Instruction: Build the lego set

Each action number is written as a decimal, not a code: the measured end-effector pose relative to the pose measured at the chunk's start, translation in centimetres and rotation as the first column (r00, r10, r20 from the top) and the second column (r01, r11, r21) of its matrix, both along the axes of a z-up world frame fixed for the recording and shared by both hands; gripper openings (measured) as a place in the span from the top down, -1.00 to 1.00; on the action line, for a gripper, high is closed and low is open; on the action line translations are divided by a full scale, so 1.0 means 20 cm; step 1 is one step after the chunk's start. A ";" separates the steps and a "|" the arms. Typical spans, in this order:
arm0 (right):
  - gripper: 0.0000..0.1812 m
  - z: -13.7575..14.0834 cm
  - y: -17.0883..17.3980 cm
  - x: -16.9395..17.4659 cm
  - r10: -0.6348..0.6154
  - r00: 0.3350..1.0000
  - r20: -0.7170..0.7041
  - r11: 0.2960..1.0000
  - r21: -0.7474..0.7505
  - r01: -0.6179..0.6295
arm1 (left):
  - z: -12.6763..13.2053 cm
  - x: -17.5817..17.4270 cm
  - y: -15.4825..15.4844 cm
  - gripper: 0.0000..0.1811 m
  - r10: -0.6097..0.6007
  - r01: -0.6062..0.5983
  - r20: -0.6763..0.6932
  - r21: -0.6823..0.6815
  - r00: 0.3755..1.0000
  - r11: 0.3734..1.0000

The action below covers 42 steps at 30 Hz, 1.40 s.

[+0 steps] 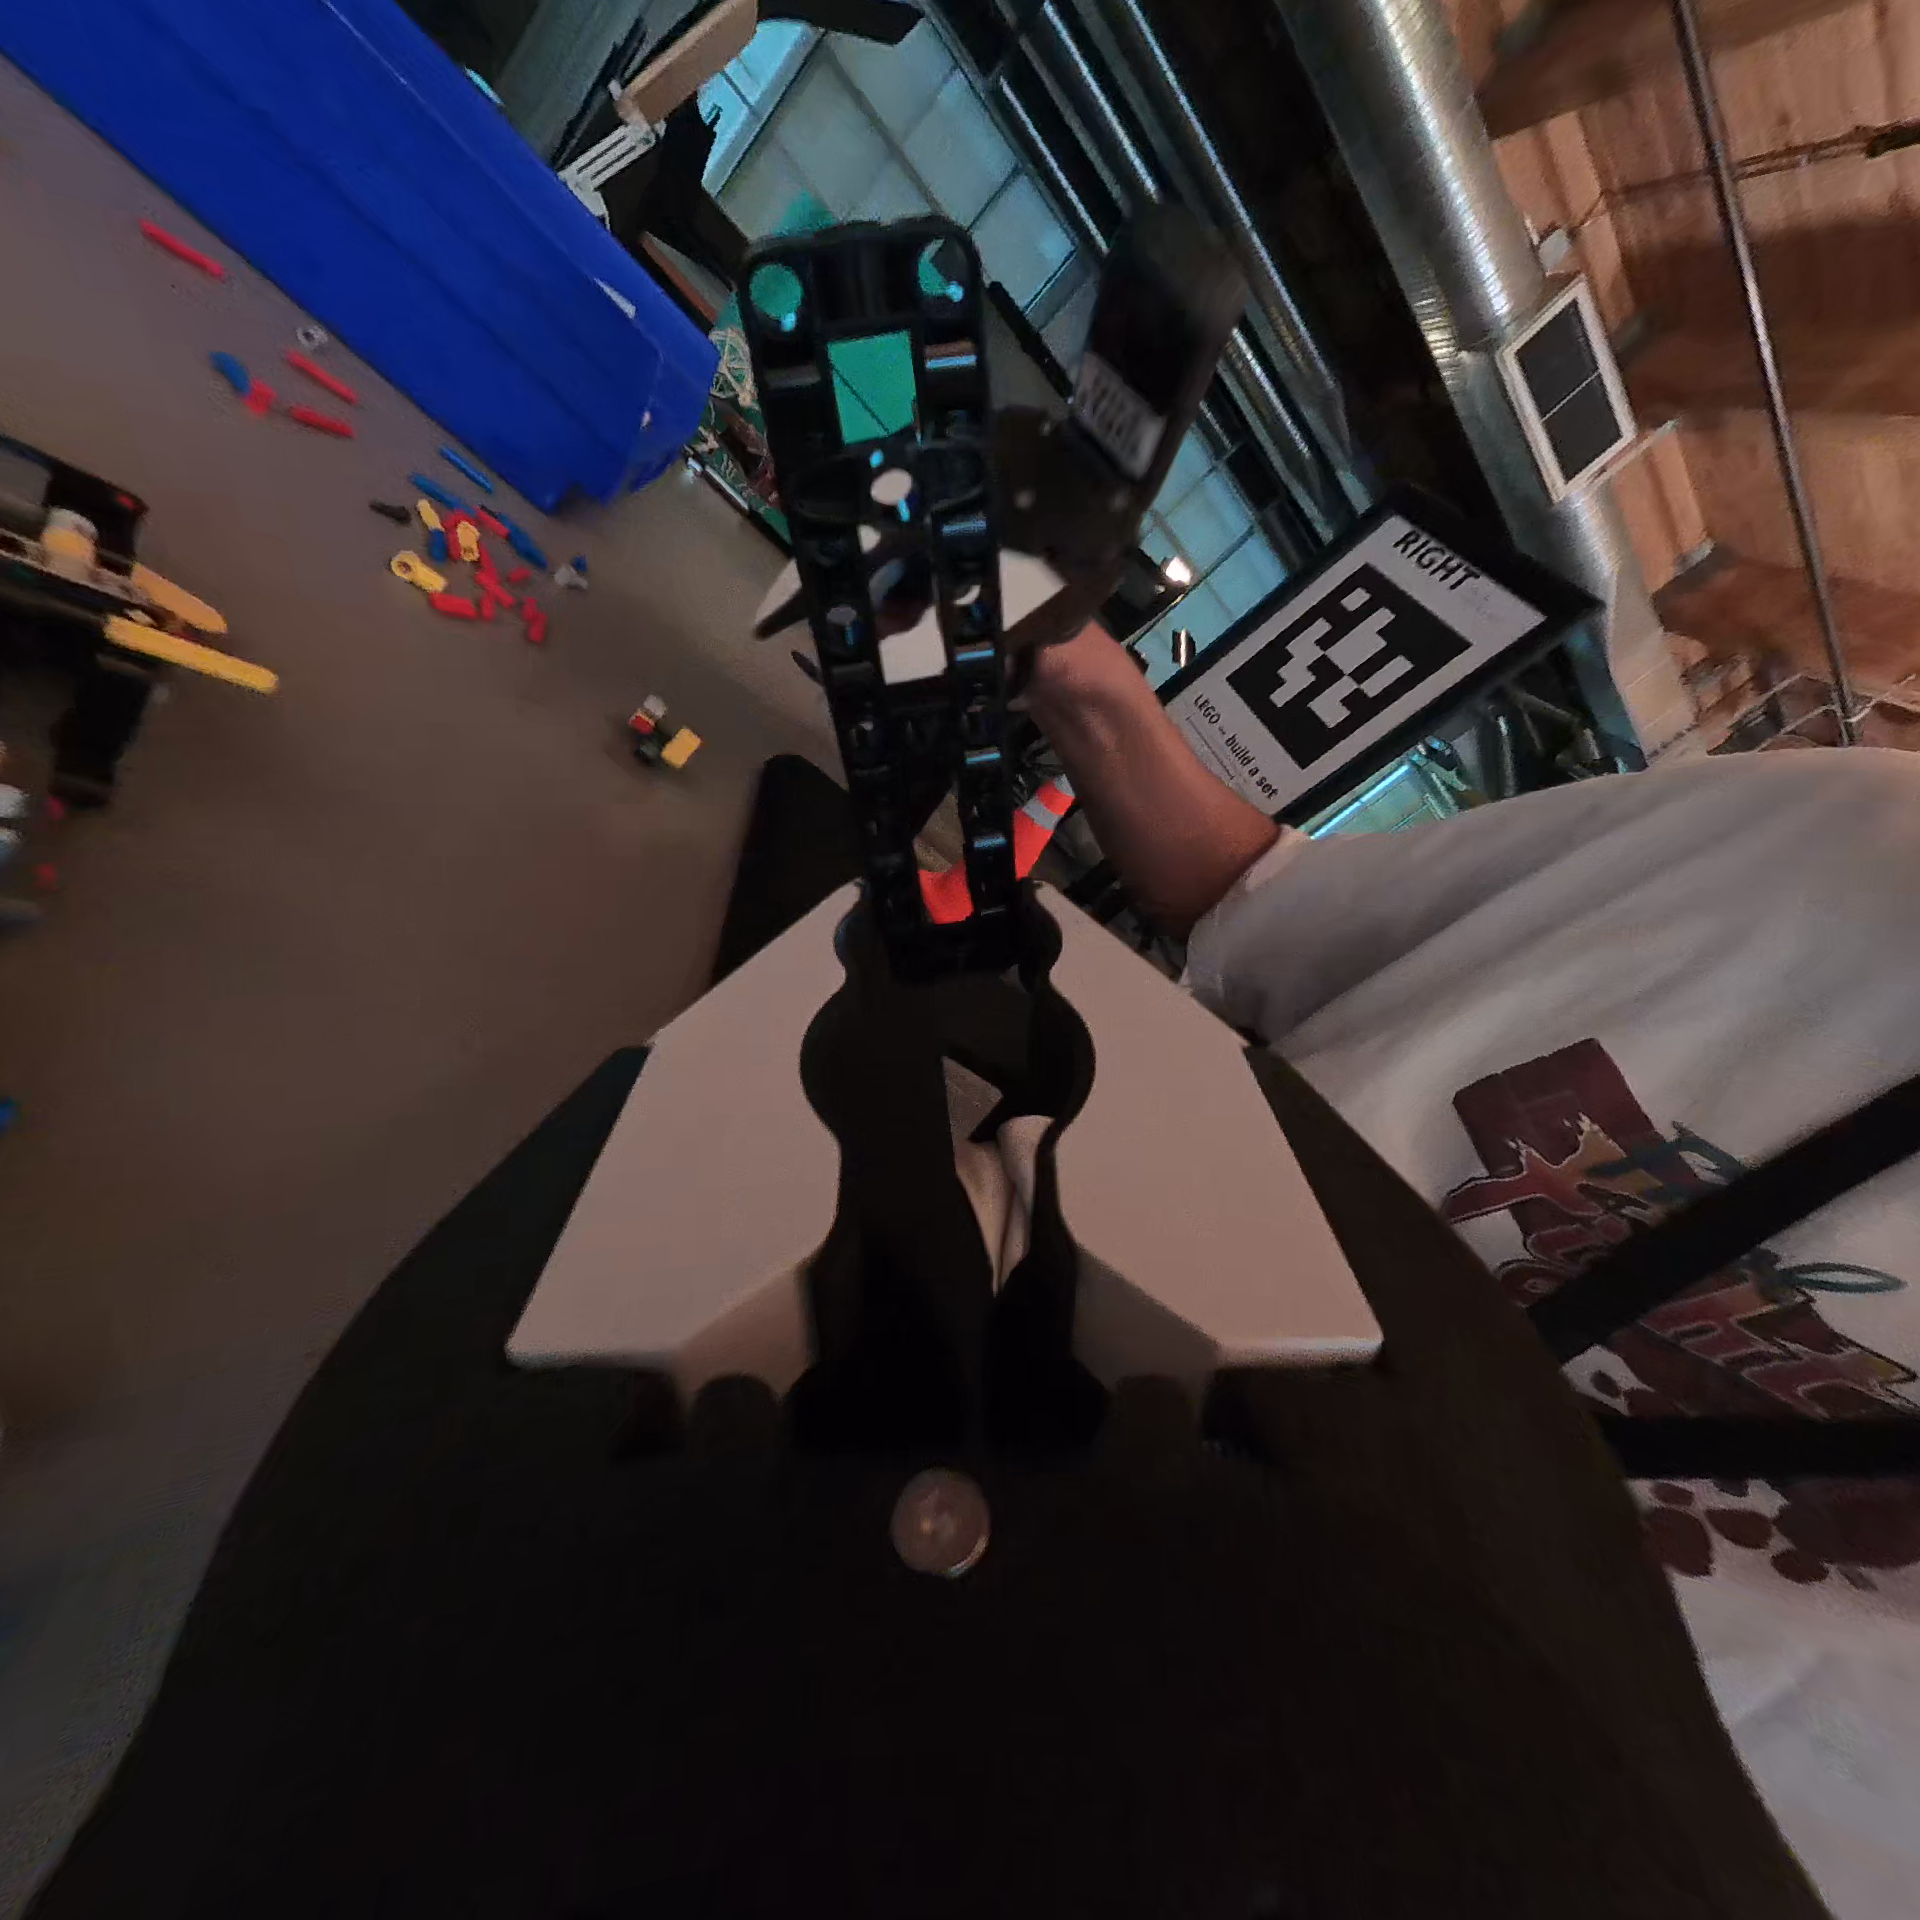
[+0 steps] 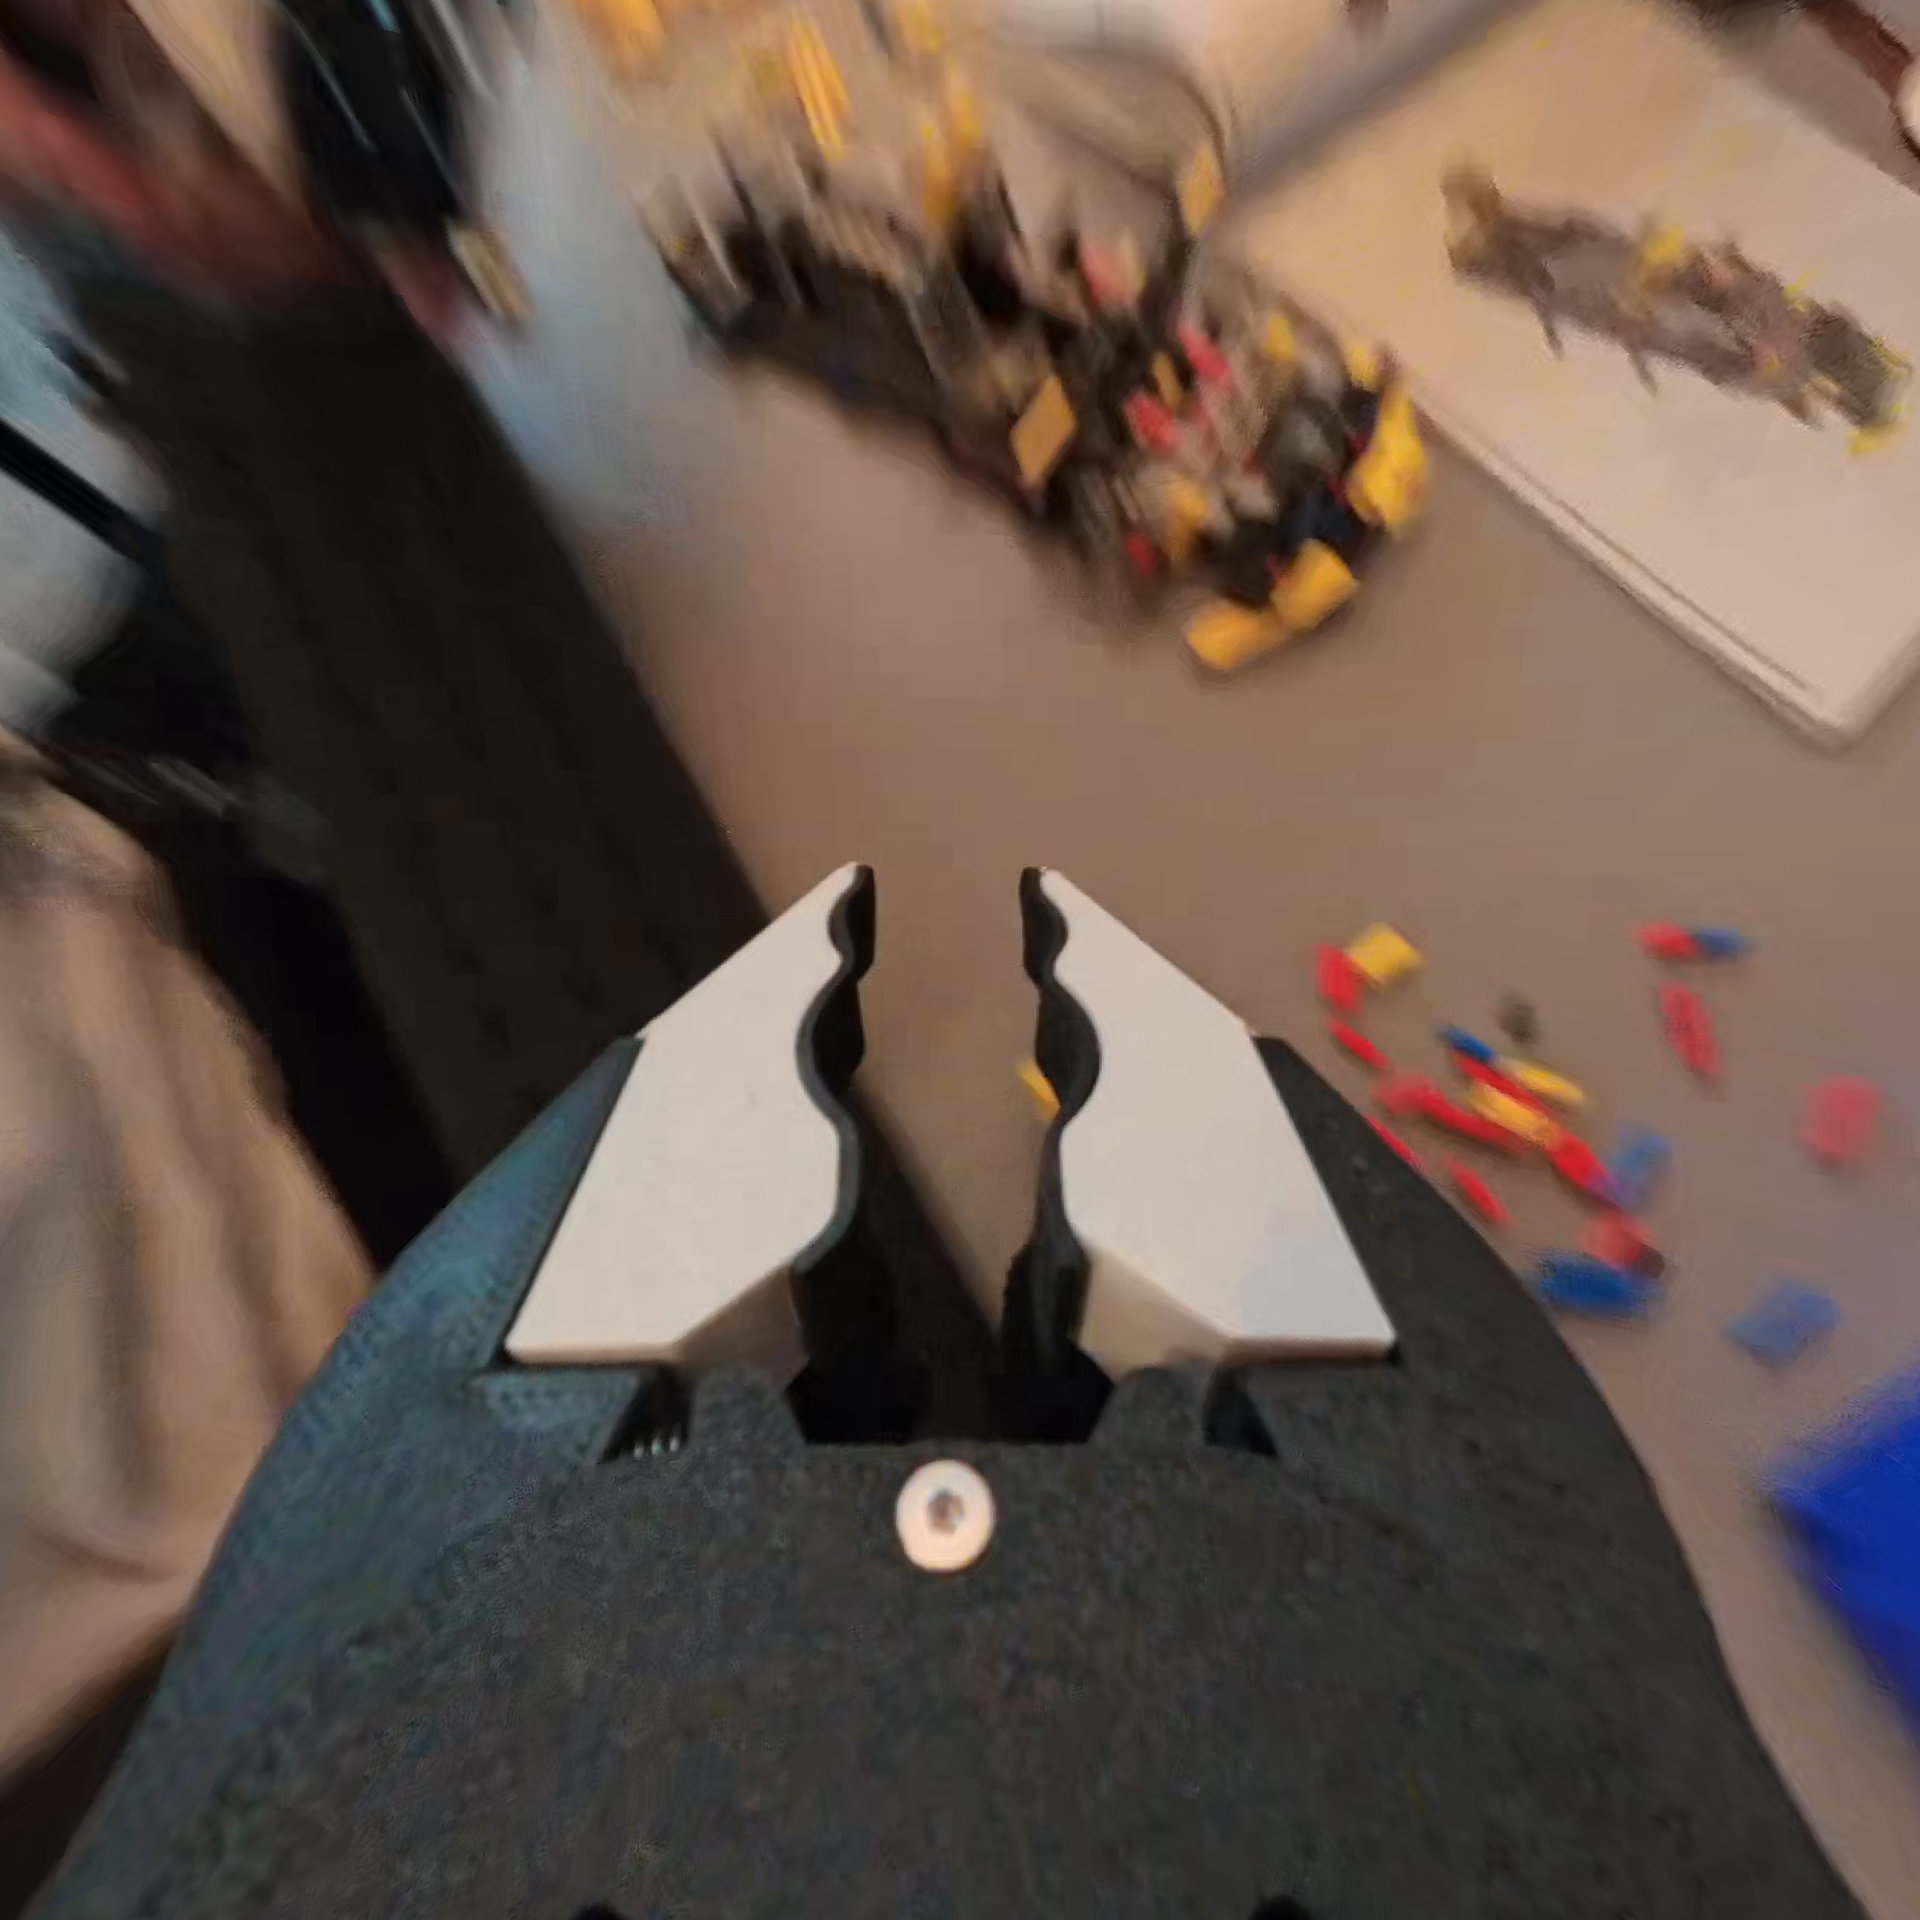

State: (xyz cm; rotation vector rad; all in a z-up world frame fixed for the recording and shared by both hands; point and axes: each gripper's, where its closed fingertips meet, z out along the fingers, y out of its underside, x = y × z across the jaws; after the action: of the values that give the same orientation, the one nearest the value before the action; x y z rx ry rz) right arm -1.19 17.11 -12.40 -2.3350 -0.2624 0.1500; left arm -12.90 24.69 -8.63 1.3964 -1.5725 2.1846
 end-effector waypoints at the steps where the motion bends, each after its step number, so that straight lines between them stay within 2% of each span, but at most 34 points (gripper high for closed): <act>1: 0.69 0.09 0.08 -0.12 0.012 0.987 -0.157 0.998 0.069 -0.001 | -0.01 0.00 -0.04 0.70 -0.003 0.003 -0.013 0.017 1.000 1.000; 3: 0.64 0.26 0.19 -0.36 0.130 0.891 -0.434 0.975 0.219 -0.036 | -0.06 0.00 -0.13 0.70 -0.030 0.033 -0.037 0.081 0.999 0.996; 5: 0.50 0.30 0.26 -0.50 0.214 0.779 -0.589 0.964 0.257 -0.071 | -0.10 -0.01 -0.21 0.70 -0.043 0.049 -0.060 0.111 0.997 0.993; 6: 0.46 0.28 0.29 -0.52 0.215 0.752 -0.623 0.968 0.241 -0.076 | -0.10 -0.01 -0.24 0.70 -0.055 0.062 -0.065 0.107 0.996 0.992; 8: 0.44 0.17 0.32 -0.54 0.184 0.763 -0.620 0.979 0.180 -0.090 | -0.10 -0.02 -0.29 0.69 -0.057 0.063 -0.059 0.112 0.997 0.992; 9: 0.42 0.16 0.32 -0.57 0.207 0.736 -0.645 0.976 0.183 -0.114 | -0.11 -0.01 -0.30 0.70 -0.053 0.060 -0.061 0.128 0.997 0.990; 10: 0.46 0.16 0.31 -0.61 0.230 0.695 -0.681 0.972 0.187 -0.139 | -0.11 -0.01 -0.32 0.69 -0.048 0.055 -0.060 0.138 0.997 0.989; 11: 0.69 0.17 0.29 -0.64 0.259 0.667 -0.699 0.966 0.198 -0.167 | -0.10 -0.01 -0.33 0.70 -0.046 0.053 -0.057 0.139 0.997 0.989; 14: 0.71 0.13 0.27 -0.62 0.252 0.700 -0.669 0.968 0.177 -0.179 | -0.16 0.00 -0.32 0.70 0.025 -0.008 -0.072 0.228 0.997 0.974; 16: 0.71 0.07 0.27 -0.51 0.184 0.800 -0.570 0.983 0.103 -0.153 | -0.21 0.00 -0.26 0.68 0.102 -0.071 -0.072 0.343 0.992 0.937; 18: 0.71 -0.03 0.26 -0.35 0.125 0.938 -0.323 0.990 -0.017 -0.138 | -0.22 -0.02 -0.18 0.67 0.150 -0.117 -0.046 0.412 0.988 0.904; 19: 0.71 -0.07 0.24 -0.30 0.163 0.967 -0.198 0.981 -0.069 -0.180 | -0.21 -0.03 -0.15 0.67 0.167 -0.140 -0.027 0.426 0.986 0.894; 20: 0.71 -0.07 0.21 -0.33 0.246 0.954 -0.173 0.960 -0.093 -0.265 | -0.19 -0.04 -0.12 0.67 0.183 -0.162 -0.006 0.435 0.983 0.886; 22: 0.71 -0.02 0.19 -0.46 0.377 0.877 -0.299 0.910 -0.057 -0.411 | -0.15 -0.02 -0.07 0.67 0.203 -0.197 0.034 0.449 0.979 0.872; 26: 0.71 -0.05 0.21 -0.58 0.424 0.779 -0.462 0.876 -0.012 -0.483 | -0.09 0.01 -0.03 0.67 0.169 -0.176 0.054 0.425 0.984 0.888; 27: 0.71 -0.06 0.19 -0.62 0.435 0.738 -0.516 0.860 -0.004 -0.510 | -0.07 0.01 -0.02 0.68 0.162 -0.177 0.070 0.415 0.984 0.892; 28: 0.71 -0.05 0.16 -0.68 0.449 0.668 -0.594 0.835 0.012 -0.550 | -0.06 0.00 -0.03 0.67 0.144 -0.173 0.099 0.426 0.985 0.888; 30: 0.71 -0.03 0.14 -0.73 0.437 0.547 -0.714 0.812 0.051 -0.582 | -0.06 -0.02 -0.03 0.67 0.086 -0.166 0.173 0.529 0.981 0.832; 31: 0.71 -0.04 0.15 -0.73 0.416 0.520 -0.746 0.811 0.046 -0.583 | -0.07 -0.04 -0.04 0.67 0.044 -0.164 0.212 0.591 0.976 0.790; 35: 0.71 -0.09 0.20 -0.72 0.376 0.484 -0.791 0.805 0.019 -0.593 | -0.12 -0.04 -0.04 0.67 -0.038 -0.160 0.234 0.765 0.971 0.624; 38: 0.71 -0.06 0.21 -0.73 0.357 0.409 -0.840 0.794 0.042 -0.607 | -0.13 -0.02 -0.02 0.67 -0.074 -0.226 0.297 0.845 0.952 0.485; 42: 0.71 -0.04 0.20 -0.77 0.358 0.336 -0.871 0.766 0.069 -0.639 | -0.11 0.00 -0.02 0.66 -0.085 -0.323 0.386 0.858 0.919 0.399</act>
State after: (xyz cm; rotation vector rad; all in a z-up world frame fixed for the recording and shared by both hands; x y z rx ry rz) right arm -16.53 21.15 -13.16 -2.0362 -0.4781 1.7426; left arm -12.88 24.31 -10.77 1.2706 -3.2664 1.6358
